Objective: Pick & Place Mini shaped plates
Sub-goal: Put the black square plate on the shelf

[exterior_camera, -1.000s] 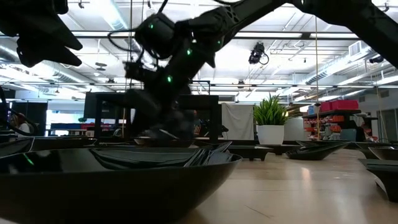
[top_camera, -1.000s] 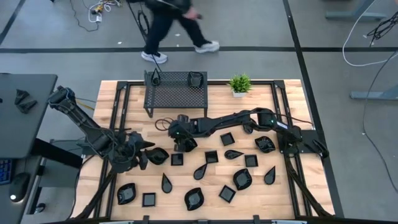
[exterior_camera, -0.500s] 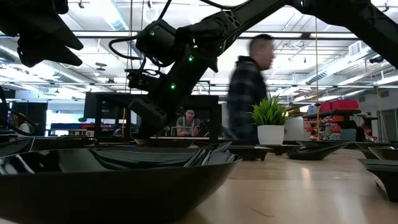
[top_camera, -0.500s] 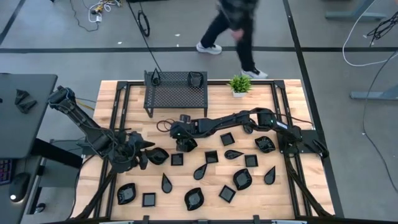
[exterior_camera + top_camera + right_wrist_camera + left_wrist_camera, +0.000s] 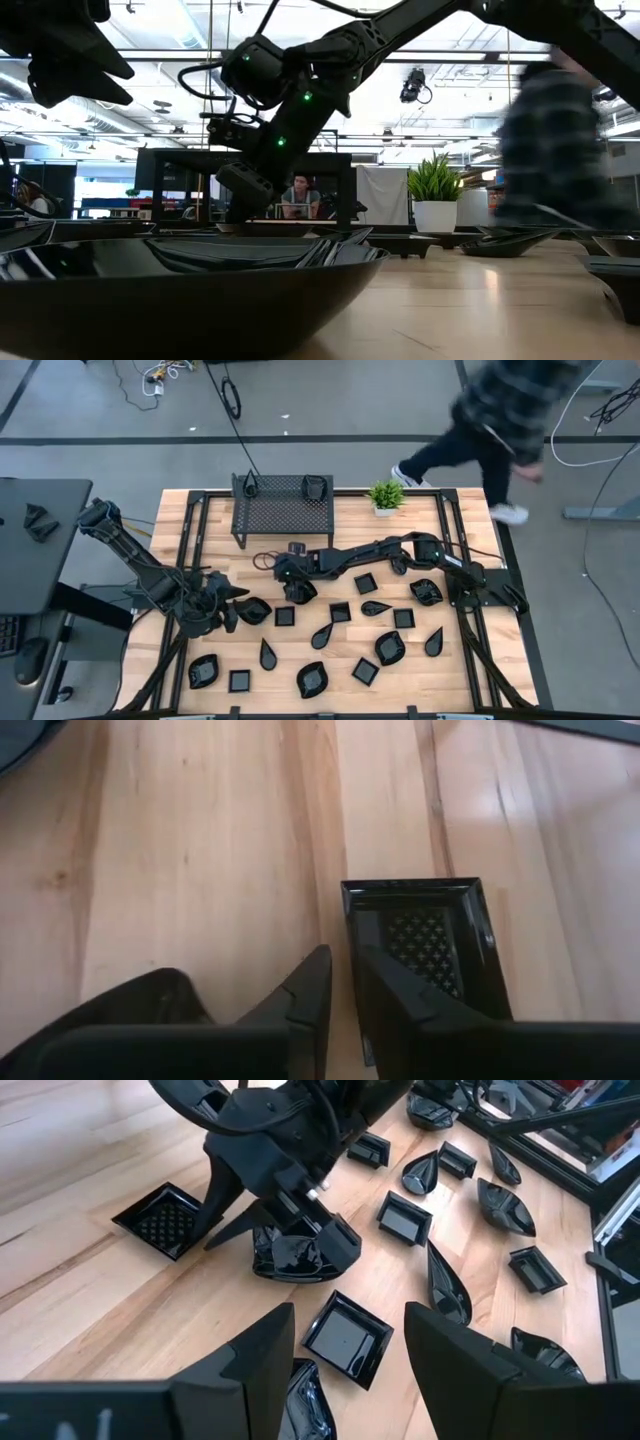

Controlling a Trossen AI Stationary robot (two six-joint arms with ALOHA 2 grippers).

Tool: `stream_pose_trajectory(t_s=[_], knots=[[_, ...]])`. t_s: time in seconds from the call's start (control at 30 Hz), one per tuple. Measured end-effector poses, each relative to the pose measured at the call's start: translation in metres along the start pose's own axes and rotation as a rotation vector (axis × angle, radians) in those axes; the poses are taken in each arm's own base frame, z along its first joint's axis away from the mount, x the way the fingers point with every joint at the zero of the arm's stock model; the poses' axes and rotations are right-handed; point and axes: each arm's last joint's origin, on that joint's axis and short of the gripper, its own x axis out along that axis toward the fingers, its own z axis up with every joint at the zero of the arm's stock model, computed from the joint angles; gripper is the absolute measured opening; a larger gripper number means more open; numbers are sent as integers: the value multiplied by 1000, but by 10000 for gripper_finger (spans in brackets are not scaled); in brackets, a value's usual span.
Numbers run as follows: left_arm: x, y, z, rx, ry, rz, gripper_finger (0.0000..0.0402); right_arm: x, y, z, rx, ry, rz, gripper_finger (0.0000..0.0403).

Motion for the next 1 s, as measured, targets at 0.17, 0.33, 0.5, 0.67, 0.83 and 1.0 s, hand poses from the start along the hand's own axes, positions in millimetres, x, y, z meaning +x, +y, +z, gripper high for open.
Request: stream_pose_trajectory(t_s=[0.17, 0.33, 0.5, 0.67, 0.83, 1.0], knots=[[0, 0, 0, -1, 0, -1, 197, 0, 0, -1, -22, 9, 1, 28], [0, 0, 0, -2, -1, -1, 197, -1, 0, -1, -62, 17, 2, 5], [0, -1, 0, -11, -4, -9, 197, -4, 2, 0, -82, 21, 7, 3], [0, -1, 1, -13, -5, -10, 197, -22, 9, 11, -105, -27, 12, 2], [0, -1, 1, -28, -5, -10, 197, -43, 19, 22, -123, -67, 25, 1], [-2, -2, -1, -29, 0, -21, 197, -69, 27, 35, -149, -132, 33, 1]])
